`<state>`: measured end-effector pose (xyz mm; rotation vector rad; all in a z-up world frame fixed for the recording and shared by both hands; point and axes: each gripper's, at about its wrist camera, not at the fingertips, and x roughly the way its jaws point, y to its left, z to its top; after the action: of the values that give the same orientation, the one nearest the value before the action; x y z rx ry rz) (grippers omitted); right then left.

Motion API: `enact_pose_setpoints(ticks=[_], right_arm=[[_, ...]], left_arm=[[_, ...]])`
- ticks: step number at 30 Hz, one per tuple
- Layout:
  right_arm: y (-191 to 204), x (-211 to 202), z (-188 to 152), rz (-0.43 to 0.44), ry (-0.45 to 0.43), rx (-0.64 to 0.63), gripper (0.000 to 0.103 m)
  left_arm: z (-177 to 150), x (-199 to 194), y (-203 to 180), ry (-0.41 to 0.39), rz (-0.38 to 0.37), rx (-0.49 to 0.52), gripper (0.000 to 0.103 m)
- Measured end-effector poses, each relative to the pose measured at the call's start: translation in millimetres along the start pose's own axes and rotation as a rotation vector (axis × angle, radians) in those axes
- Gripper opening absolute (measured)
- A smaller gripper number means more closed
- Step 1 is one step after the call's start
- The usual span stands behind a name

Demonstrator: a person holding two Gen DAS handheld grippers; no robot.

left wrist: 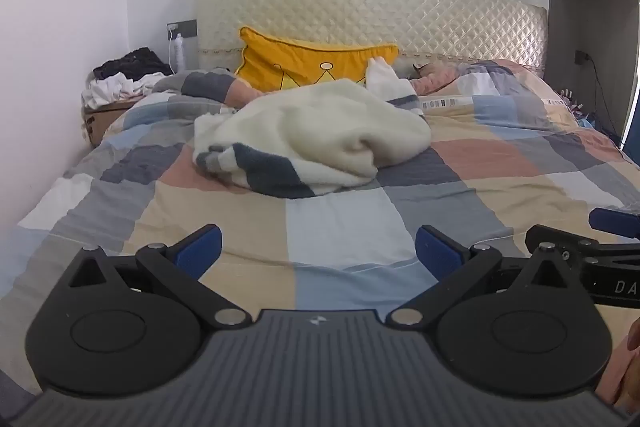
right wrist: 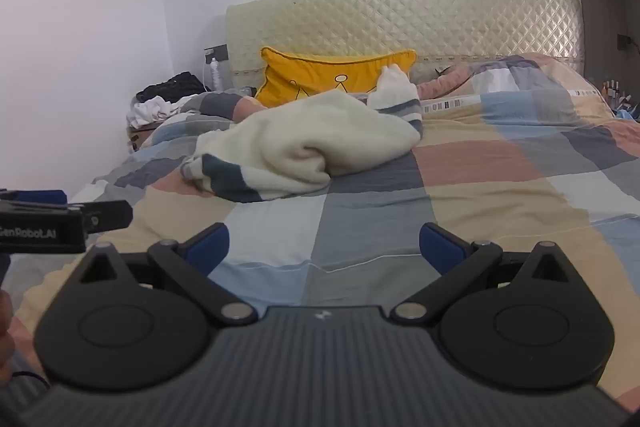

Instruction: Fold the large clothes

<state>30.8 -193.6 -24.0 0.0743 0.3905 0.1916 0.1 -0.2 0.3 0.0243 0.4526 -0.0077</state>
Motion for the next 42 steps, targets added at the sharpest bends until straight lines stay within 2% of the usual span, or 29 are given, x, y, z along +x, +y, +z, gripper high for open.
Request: enact_pose_setpoints(ticks=[4,9,18,42], right_arm=[[4,0,-3,0.006,0.011,0.023,0.103],[-6,4,0,0.022,0.042,0.068,0.103],[-5,3,-3,0.003,0.037,0.059,0.103],[-1,3,-3,0.024,0.034,0.058,0.103]], left_arm=[[-4,1,-5,0.002,0.006,0.013,0.103],[-2,2,2,0.008,-0.002,-0.016,0.103],[-3,12,0,0.022,0.0,-0.003,0.103],[-5,13,3,0.024,0.014,-0.029,0.103]])
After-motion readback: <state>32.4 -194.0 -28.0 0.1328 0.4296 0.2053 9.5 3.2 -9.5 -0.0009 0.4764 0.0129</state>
